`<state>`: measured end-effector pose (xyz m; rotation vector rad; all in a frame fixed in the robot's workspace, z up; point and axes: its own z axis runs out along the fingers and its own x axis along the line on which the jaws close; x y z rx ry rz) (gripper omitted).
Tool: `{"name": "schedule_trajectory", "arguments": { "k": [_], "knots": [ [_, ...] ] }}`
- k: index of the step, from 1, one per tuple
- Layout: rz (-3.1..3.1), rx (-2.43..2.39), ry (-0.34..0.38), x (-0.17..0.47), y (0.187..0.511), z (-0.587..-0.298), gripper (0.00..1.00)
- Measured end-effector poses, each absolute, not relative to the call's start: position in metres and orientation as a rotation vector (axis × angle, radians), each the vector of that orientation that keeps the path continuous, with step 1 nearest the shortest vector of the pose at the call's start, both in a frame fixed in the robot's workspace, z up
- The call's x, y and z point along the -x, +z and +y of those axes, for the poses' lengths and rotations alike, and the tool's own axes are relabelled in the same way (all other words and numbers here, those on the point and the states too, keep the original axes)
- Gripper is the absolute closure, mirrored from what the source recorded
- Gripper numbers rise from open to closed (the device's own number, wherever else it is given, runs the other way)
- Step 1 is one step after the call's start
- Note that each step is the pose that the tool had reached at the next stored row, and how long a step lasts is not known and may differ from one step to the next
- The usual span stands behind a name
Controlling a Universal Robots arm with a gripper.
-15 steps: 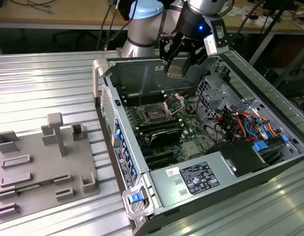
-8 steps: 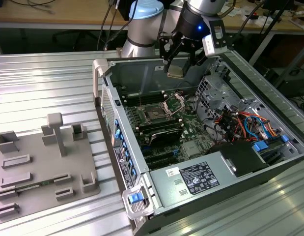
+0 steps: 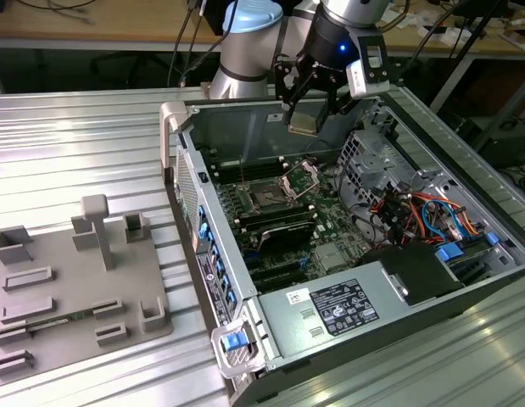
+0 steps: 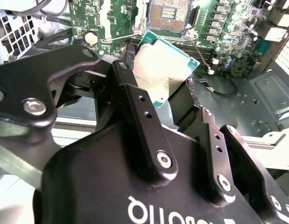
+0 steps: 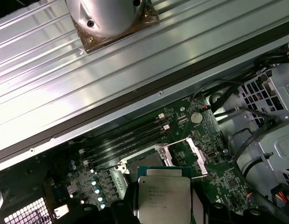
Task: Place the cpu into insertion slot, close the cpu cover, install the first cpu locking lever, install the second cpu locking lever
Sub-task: 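Place the cpu into insertion slot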
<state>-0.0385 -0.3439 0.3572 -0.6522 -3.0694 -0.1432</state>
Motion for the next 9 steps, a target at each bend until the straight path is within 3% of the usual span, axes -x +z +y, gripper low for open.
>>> {"name": "schedule_trajectory", "arguments": {
  "k": [9],
  "knots": [
    [-3.065, 0.676, -0.143, 0.0385, 0.3571, -0.3439, 0.45]
  ]
}}
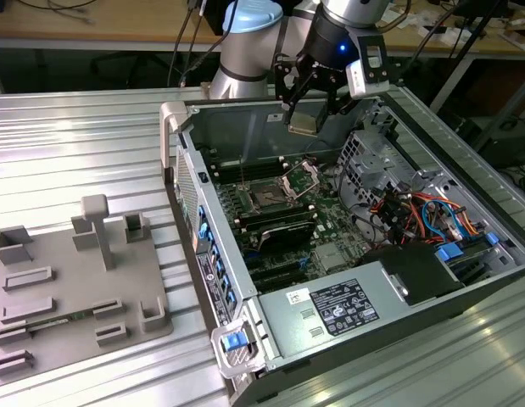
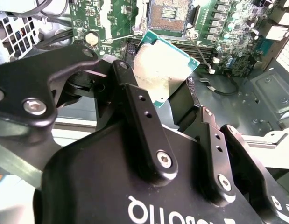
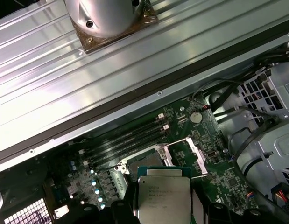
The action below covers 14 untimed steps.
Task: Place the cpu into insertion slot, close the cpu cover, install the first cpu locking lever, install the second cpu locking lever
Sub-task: 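Place the cpu into insertion slot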
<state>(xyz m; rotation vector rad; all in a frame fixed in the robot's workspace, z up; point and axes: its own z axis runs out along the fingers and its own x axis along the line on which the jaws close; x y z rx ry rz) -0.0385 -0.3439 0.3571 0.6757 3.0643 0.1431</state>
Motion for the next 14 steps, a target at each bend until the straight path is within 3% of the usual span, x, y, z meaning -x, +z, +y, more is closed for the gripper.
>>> {"name": "schedule_trajectory", "arguments": {
  "k": [14],
  "knots": [
    [3.023, -0.823, 0.143, 0.0388, 0.3555, -0.3439, 0.45]
  ]
}}
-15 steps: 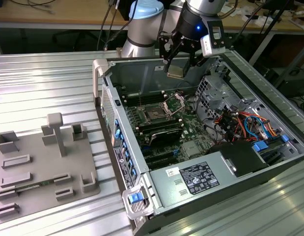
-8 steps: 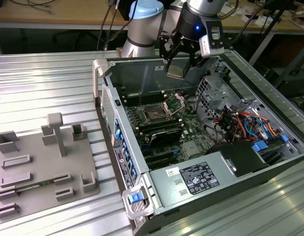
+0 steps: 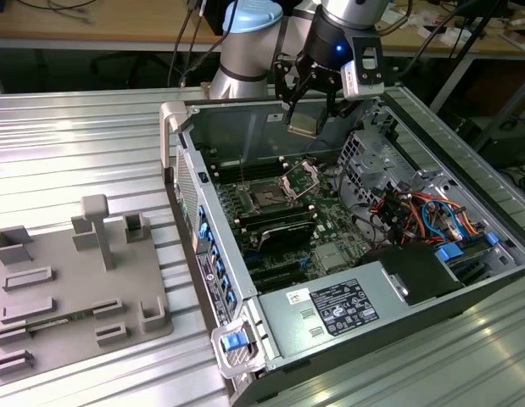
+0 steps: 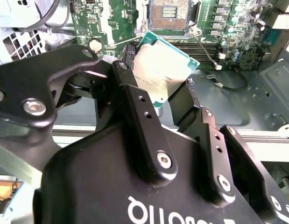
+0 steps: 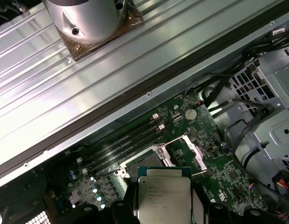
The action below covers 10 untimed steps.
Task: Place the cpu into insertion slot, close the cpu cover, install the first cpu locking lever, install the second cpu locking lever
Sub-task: 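Place the cpu into insertion slot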
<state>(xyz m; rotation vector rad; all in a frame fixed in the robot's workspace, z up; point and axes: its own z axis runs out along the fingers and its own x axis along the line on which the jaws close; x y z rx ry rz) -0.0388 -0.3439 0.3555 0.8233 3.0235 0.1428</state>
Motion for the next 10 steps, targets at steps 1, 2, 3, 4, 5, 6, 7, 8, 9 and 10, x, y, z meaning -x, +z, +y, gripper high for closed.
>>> {"name": "schedule_trajectory", "arguments": {
  "k": [1, 2, 3, 4, 5, 6, 7, 8, 9, 10],
  "knots": [
    [3.021, -0.833, 0.143, 0.0388, 0.3554, -0.3439, 0.45],
    [3.018, -0.84, 0.143, 0.0388, 0.3554, -0.3439, 0.45],
    [3.015, -0.85, 0.143, 0.0388, 0.3553, -0.3439, 0.45],
    [3.013, -0.857, 0.143, 0.0388, 0.3552, -0.3439, 0.45],
    [3.009, -0.869, 0.142, 0.0388, 0.3551, -0.3439, 0.45],
    [3.007, -0.876, 0.143, 0.0388, 0.355, -0.3439, 0.45],
    [3.005, -0.883, 0.143, 0.0389, 0.3549, -0.3439, 0.45],
    [3.001, -0.893, 0.143, 0.0391, 0.3547, -0.3439, 0.45],
    [2.998, -0.903, 0.142, 0.0392, 0.3546, -0.3439, 0.45],
    [2.995, -0.913, 0.142, 0.0394, 0.3544, -0.3439, 0.45]
  ]
}}
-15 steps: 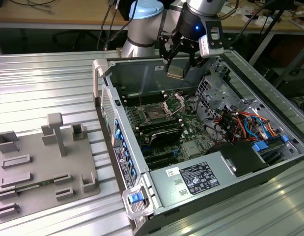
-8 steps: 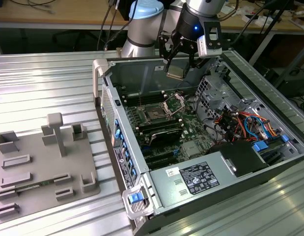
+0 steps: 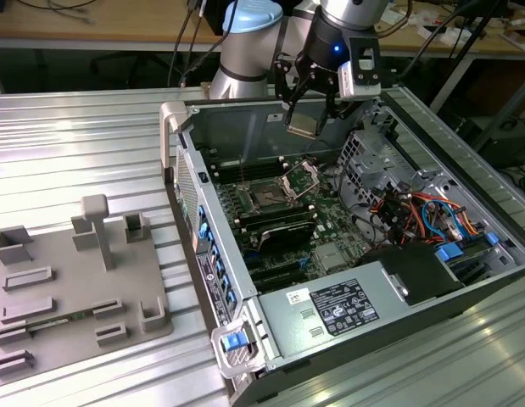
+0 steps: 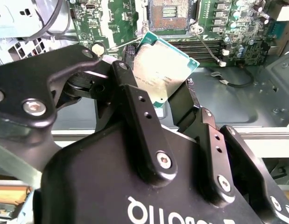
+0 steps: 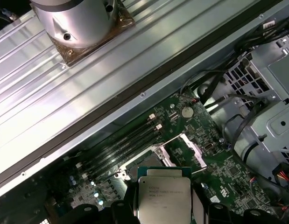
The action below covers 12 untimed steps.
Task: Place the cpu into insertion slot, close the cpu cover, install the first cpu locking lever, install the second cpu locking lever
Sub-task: 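Place the cpu into insertion slot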
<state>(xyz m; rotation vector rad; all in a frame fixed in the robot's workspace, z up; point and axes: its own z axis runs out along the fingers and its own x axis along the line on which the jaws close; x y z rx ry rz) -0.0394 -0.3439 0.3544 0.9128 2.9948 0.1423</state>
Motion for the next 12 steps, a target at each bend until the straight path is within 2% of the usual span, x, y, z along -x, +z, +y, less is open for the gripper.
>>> {"name": "schedule_trajectory", "arguments": {
  "k": [12],
  "knots": [
    [2.934, -1.078, 0.141, 0.0408, 0.3516, -0.3439, 0.45]
  ]
}}
